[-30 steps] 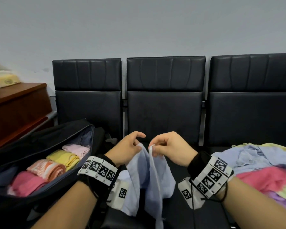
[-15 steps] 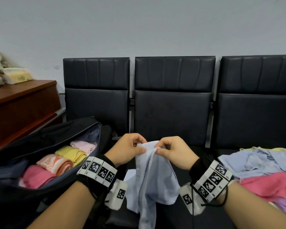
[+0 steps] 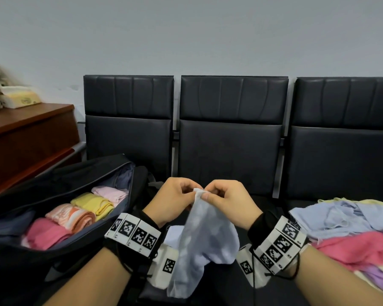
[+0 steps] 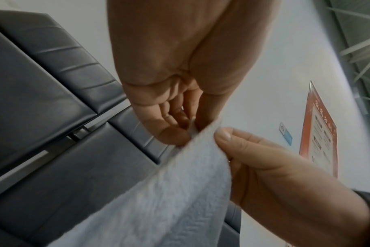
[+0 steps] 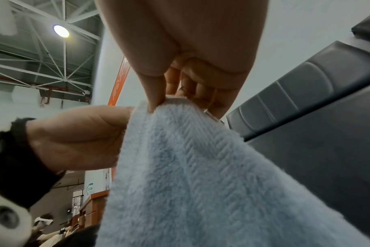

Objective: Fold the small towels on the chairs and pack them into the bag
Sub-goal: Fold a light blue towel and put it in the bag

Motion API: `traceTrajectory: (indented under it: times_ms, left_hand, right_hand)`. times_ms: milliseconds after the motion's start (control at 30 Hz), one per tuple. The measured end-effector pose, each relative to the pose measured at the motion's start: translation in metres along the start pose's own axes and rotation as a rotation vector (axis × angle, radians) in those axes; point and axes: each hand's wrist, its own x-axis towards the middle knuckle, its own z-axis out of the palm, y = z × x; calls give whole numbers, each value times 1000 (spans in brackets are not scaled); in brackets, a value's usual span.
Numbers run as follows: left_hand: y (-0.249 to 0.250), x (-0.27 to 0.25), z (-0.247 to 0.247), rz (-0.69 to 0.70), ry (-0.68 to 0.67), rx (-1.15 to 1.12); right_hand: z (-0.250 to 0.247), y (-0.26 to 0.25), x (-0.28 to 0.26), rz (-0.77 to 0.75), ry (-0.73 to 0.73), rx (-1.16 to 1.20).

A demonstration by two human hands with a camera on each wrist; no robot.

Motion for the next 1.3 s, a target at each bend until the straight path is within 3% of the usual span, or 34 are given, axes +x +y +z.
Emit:
traceTrajectory:
  times_ms: [333, 467, 667, 800, 900, 1133, 1300]
  left_hand:
    - [12, -8, -6, -22, -69, 91]
    - [10, -8, -7, 45, -58, 210]
    - [5, -5, -7, 138, 93, 301]
    - [12, 0, -17, 213, 258, 259]
    - [22, 3, -28, 250, 390, 211]
    - [34, 6, -70, 247, 666, 89]
    - [23, 8, -92, 207, 753, 140]
  right_hand:
    - [7, 3, 1, 25, 72, -106]
    - [9, 1, 1, 31, 82, -104]
    - [3, 1, 0, 10, -69, -39]
    - [-5, 29, 0, 77, -279, -212]
    - [-8, 55, -4, 143, -355, -316]
    - [-25, 87, -11, 150, -404, -732]
    - [-47, 87, -8, 25, -275, -708]
